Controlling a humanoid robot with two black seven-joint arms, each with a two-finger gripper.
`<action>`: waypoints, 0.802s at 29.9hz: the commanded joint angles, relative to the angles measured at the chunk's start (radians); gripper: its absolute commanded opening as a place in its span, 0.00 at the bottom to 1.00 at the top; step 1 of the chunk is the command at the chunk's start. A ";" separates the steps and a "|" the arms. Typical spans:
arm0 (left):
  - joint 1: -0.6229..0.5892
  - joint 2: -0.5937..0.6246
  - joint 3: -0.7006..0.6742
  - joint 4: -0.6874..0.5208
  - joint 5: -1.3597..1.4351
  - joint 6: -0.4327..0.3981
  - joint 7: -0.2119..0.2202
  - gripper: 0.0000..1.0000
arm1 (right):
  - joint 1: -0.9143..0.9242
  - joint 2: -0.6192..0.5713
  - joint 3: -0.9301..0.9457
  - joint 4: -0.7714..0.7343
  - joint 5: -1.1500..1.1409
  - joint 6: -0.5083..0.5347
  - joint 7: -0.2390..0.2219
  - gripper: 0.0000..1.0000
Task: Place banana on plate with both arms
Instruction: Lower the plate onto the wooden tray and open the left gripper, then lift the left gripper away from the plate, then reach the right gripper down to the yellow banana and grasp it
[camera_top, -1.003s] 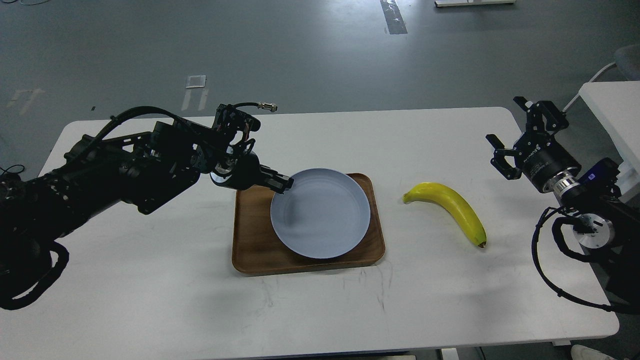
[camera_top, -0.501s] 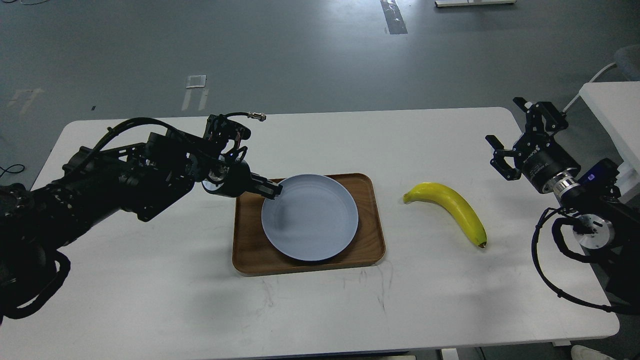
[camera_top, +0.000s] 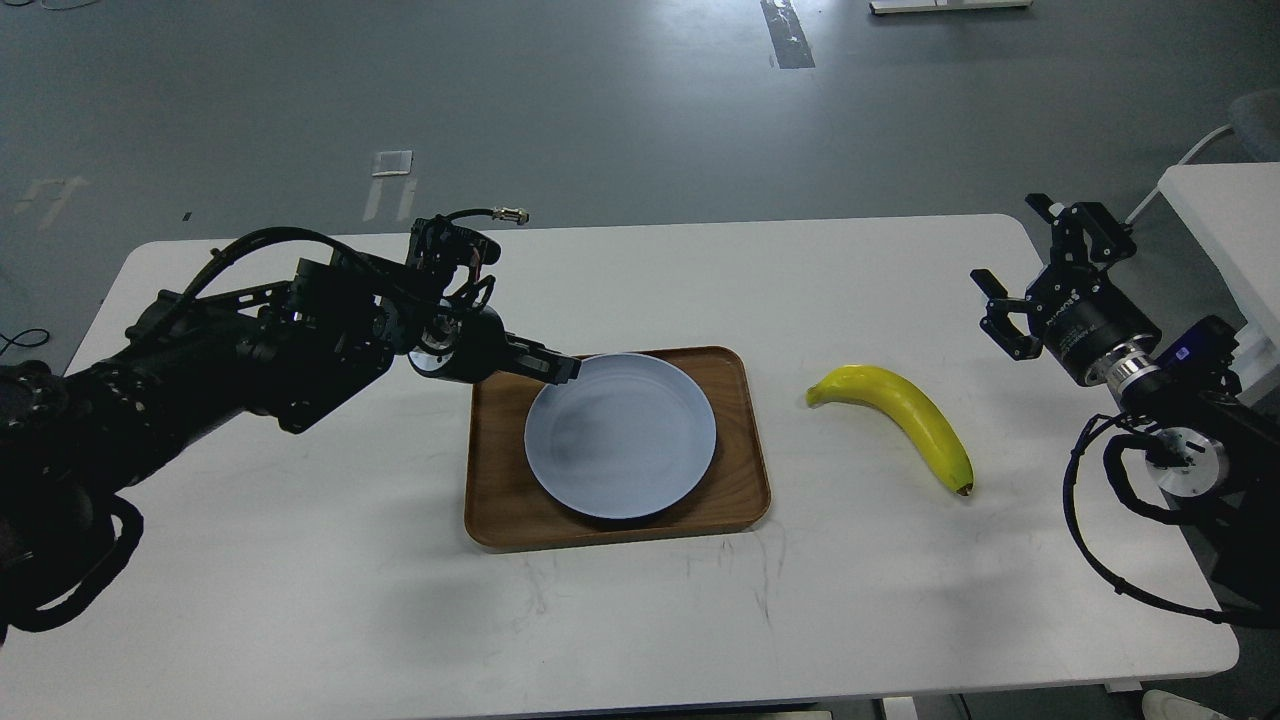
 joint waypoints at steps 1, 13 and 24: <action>-0.057 0.013 -0.009 -0.006 -0.168 0.000 -0.004 0.99 | 0.016 -0.018 -0.001 0.003 -0.011 0.000 0.000 1.00; -0.019 0.121 -0.163 -0.129 -1.107 0.000 -0.010 0.99 | 0.346 -0.144 -0.333 0.086 -0.169 0.000 0.000 1.00; 0.262 0.201 -0.590 -0.164 -1.135 0.000 -0.004 0.99 | 0.441 -0.196 -0.420 0.218 -0.625 0.000 0.000 1.00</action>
